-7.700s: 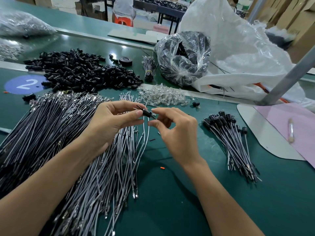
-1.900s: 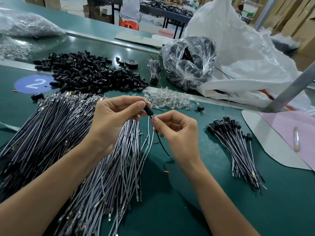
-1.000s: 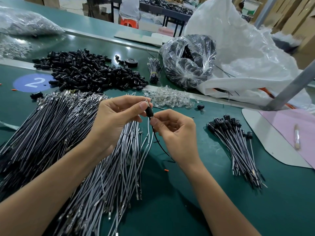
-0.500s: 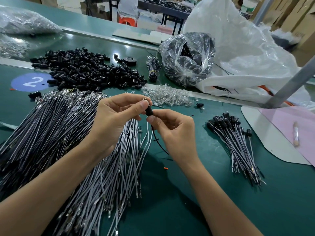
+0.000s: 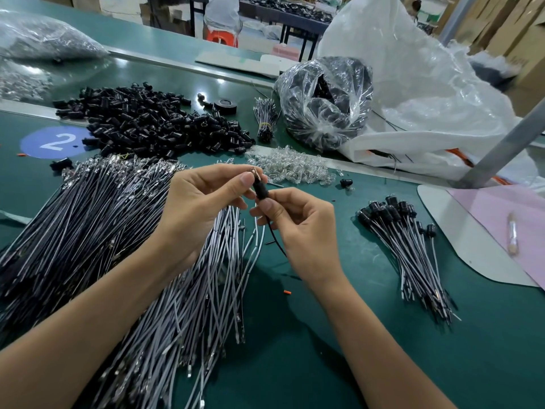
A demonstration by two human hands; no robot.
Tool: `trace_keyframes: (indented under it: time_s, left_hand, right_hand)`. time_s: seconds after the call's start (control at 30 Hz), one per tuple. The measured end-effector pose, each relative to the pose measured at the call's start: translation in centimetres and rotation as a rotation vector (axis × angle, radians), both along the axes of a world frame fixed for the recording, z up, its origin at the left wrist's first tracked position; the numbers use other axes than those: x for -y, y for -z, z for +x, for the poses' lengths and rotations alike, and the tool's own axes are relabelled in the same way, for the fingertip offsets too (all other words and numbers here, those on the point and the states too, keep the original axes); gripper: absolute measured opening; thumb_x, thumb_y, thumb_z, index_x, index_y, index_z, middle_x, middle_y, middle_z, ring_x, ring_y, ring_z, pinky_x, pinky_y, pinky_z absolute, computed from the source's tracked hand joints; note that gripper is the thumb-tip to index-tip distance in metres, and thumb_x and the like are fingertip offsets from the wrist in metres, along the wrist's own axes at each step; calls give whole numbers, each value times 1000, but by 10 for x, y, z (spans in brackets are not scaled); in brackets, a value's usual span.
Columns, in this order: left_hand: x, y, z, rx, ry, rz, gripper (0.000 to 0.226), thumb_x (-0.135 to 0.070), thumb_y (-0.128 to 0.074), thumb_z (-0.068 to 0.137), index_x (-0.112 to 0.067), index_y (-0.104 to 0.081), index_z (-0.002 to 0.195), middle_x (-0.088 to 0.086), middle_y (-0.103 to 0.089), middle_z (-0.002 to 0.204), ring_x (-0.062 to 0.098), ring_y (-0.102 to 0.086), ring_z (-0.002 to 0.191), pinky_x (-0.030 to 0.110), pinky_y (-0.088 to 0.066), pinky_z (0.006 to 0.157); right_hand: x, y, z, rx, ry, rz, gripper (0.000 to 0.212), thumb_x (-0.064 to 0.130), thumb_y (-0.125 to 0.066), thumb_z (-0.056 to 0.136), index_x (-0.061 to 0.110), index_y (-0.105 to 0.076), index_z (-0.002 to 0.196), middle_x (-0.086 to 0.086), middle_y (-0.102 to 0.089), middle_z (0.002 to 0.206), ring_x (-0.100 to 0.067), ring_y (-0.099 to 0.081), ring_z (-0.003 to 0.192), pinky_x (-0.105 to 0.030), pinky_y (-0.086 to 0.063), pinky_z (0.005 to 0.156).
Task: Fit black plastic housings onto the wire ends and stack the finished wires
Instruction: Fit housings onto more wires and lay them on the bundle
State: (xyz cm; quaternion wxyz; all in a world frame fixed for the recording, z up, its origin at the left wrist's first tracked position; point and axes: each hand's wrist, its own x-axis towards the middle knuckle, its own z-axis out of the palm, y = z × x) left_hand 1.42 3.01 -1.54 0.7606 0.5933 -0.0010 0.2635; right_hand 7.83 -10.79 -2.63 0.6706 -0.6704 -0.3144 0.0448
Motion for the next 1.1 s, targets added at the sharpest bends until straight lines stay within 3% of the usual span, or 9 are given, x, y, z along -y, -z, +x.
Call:
trace_keyframes:
  time_s: [0.1, 0.4, 0.6, 0.8, 1.1]
  left_hand:
    - [0, 0, 0, -3, -7, -14, 12, -23, -76, 73, -17, -79, 84, 7, -76, 89, 17, -66, 74, 21, -52, 65]
    - [-1, -2, -1, 1, 54, -84, 15, -23, -77, 63, -17, -79, 76, 4, -76, 85, 13, -65, 71, 19, -51, 65]
    - [-2, 0, -2, 14, 74, -64, 10, -21, -79, 68, -19, -78, 78, 3, -76, 87, 12, -65, 70, 19, -52, 66]
    - [-2, 2, -2, 11, 51, -30, 11, -19, -78, 72, -19, -78, 84, 5, -76, 88, 14, -65, 75, 19, -51, 67]
    - [-2, -3, -4, 7, 31, 32, 16, -20, -84, 64, -19, -80, 79, 1, -76, 86, 8, -63, 73, 20, -50, 70]
  right_hand:
    - [0, 1, 0, 20, 9, -7, 10, 2, -67, 89, 10, -73, 90, -6, -75, 78, -22, -71, 69, -29, -58, 70]
    - [0, 0, 1, 59, 7, -4, 9, 0, -66, 89, 7, -72, 91, -7, -74, 79, -16, -71, 70, -25, -56, 68]
    - [1, 0, 0, 105, 49, -53, 8, 0, -68, 88, 4, -74, 91, -4, -74, 78, -21, -70, 69, -38, -59, 70]
    - [2, 0, -3, 175, 116, -120, 8, 0, -68, 87, 5, -74, 90, 1, -74, 75, -16, -67, 63, -29, -56, 65]
    - [3, -4, -3, 150, 96, -116, 10, 1, -68, 87, 9, -74, 88, -1, -73, 74, -19, -65, 62, -37, -55, 64]
